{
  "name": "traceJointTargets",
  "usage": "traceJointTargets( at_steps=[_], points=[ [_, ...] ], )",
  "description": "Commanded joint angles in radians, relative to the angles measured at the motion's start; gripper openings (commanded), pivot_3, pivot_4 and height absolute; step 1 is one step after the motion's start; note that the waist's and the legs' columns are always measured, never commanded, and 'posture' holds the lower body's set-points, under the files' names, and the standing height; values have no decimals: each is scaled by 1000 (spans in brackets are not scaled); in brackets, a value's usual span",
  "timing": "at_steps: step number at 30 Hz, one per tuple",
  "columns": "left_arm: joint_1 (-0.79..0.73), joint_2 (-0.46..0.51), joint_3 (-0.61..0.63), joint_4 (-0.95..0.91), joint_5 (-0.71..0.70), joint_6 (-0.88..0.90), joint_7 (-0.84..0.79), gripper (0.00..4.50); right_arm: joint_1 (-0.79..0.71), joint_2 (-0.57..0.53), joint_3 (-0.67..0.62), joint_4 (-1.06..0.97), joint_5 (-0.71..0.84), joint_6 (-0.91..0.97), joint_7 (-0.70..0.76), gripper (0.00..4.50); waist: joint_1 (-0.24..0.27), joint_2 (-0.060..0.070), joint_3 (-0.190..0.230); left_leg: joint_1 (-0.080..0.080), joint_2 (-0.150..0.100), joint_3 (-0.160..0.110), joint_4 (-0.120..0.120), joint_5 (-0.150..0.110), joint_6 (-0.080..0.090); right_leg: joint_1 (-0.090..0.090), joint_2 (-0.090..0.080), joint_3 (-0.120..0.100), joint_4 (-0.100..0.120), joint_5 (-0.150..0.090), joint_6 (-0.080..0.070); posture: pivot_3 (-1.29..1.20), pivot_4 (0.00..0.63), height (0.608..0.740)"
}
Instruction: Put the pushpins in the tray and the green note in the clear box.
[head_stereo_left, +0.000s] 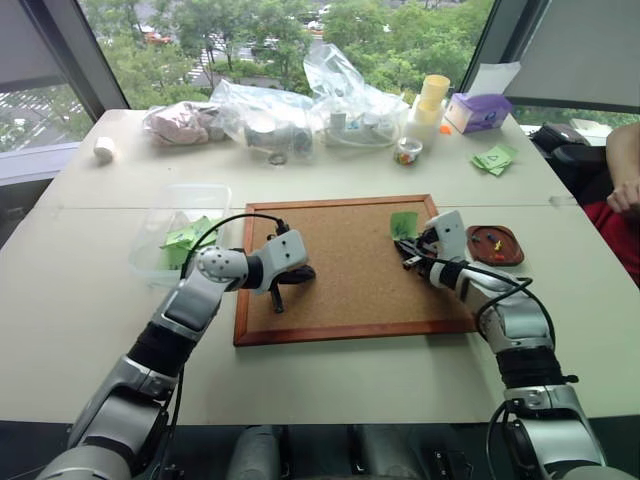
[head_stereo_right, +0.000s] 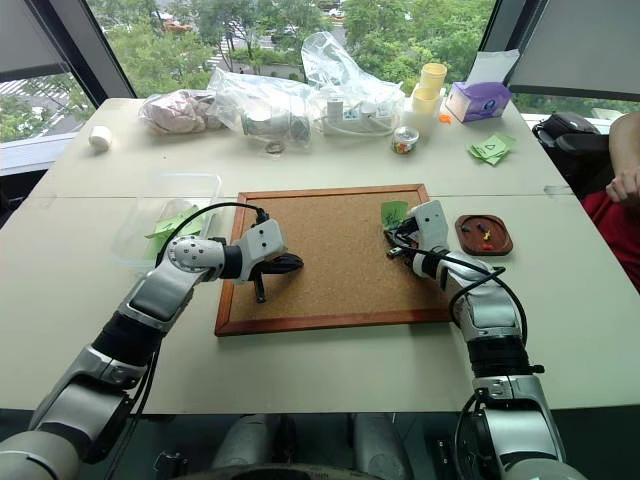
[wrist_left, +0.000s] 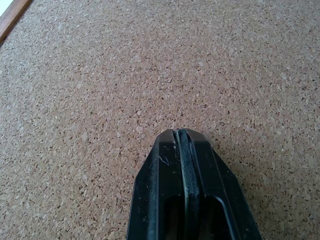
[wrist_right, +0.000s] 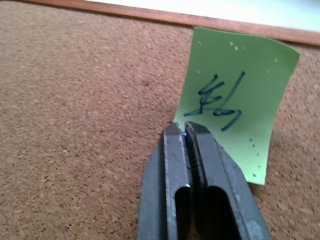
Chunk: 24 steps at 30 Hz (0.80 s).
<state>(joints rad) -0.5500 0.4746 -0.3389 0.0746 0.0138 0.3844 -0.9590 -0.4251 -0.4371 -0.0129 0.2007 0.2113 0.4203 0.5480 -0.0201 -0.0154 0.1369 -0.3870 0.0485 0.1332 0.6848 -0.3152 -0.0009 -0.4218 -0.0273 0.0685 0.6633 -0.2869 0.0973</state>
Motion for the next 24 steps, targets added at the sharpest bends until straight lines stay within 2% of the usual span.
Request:
traceJointTargets(
  at_steps=[1, 11, 14, 24],
  points=[
    [36, 13, -42, 34, 25, 29, -13, 0, 37, -13, 41, -4, -39, -16, 24, 136, 0, 0, -1, 0, 0, 0, 0, 0, 0, 0, 0, 0, 0, 0, 0, 0, 150, 738],
    [22, 1, 2, 50, -20, 42, -12, 0, 25, -18, -22, -64, -41, -96, -4, 136, 1, 0, -1, 0, 0, 0, 0, 0, 0, 0, 0, 0, 0, 0, 0, 0, 150, 738],
    [13, 17, -7, 69, 0, 26, -10, 0, 23, -43, -45, -153, -46, -127, -14, 136, 2, 1, 0, -1, 0, 0, 0, 0, 0, -1, 0, 0, 0, 0, 0, 0, 150, 738],
    [4, -6, 8, 79, -31, 23, -20, 0, 30, -65, -103, -298, -1, -67, -16, 136, 1, 0, 0, 0, 0, 0, 0, -1, 1, -1, 0, 0, 0, 0, 0, 0, 150, 738]
  ],
)
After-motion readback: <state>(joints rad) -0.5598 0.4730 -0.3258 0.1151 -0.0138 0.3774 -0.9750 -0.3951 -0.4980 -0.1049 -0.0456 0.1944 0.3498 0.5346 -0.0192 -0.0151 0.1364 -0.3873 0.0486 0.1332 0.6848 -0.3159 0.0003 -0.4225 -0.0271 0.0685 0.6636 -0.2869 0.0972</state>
